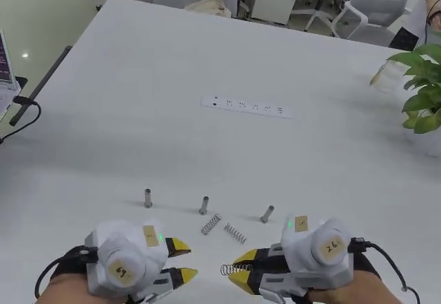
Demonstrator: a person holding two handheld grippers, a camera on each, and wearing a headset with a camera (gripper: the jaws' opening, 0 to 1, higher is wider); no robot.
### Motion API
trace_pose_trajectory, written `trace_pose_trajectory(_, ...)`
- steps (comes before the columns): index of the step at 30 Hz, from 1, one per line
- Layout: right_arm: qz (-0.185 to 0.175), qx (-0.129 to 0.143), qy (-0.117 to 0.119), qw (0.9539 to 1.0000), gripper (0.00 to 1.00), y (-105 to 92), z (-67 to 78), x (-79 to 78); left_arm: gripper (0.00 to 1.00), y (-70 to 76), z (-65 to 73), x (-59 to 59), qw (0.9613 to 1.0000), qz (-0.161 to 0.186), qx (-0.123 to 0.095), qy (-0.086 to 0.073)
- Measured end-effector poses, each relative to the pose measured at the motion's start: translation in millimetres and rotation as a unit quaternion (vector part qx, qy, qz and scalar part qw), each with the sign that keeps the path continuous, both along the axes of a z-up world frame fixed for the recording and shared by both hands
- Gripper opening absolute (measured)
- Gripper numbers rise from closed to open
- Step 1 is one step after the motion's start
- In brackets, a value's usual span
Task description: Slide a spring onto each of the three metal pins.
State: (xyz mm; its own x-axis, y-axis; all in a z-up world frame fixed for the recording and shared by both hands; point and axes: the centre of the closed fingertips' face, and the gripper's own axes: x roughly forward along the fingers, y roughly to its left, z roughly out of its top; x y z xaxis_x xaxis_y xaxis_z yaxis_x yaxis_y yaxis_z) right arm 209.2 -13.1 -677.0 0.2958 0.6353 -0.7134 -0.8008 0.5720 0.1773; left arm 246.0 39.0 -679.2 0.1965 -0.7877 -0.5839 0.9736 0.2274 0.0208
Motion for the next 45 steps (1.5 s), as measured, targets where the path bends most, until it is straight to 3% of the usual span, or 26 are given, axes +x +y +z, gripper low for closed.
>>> trace_pose_trajectory(7,0.007,-0.013,0.004,0.9999,0.09,-2.1,-3.0,6.2,0.17,22.9,2.2,15.9,0.9991,0.041,-0.006,-0.001)
trace_pose_trajectory(19,0.027,-0.036,0.003,0.999,0.09,-0.3,-4.2,27.9,0.23,59.7,-5.5,25.2,0.9947,0.101,-0.011,0.012)
trace_pose_trajectory(27,0.054,-0.048,0.005,0.9974,0.09,11.9,-8.0,40.0,0.29,81.4,-9.7,28.9,0.9912,0.131,-0.009,0.012)
trace_pose_trajectory(35,0.083,-0.062,0.007,0.9946,0.09,26.3,-12.3,49.4,0.32,95.2,-14.4,28.8,0.9877,0.154,-0.012,0.021)
trace_pose_trajectory(45,0.094,-0.08,0.003,0.9923,0.09,36.6,-14.5,69.4,0.36,105.3,-18.1,27.6,0.9848,0.171,-0.013,0.028)
